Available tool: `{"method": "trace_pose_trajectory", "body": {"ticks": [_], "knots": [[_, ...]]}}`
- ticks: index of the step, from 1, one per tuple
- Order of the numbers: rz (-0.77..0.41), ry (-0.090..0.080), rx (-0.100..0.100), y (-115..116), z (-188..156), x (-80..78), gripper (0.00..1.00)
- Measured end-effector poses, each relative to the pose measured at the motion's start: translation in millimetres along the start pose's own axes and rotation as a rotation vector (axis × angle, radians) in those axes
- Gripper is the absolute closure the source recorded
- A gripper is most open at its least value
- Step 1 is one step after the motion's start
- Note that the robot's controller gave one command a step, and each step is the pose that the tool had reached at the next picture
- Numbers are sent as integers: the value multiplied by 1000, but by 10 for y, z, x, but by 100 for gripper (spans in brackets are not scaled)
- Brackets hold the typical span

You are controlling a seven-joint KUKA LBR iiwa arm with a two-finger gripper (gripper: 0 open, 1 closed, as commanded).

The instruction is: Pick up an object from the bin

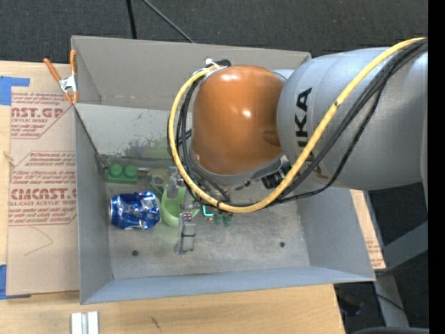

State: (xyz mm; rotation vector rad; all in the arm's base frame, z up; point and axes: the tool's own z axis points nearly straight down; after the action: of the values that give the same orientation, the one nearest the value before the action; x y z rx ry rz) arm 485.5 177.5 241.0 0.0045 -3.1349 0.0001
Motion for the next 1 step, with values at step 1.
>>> {"method": "trace_pose_trajectory", "body": {"ticks": [1], "knots": [[588, -4, 0, 52, 798, -526, 0]]}}
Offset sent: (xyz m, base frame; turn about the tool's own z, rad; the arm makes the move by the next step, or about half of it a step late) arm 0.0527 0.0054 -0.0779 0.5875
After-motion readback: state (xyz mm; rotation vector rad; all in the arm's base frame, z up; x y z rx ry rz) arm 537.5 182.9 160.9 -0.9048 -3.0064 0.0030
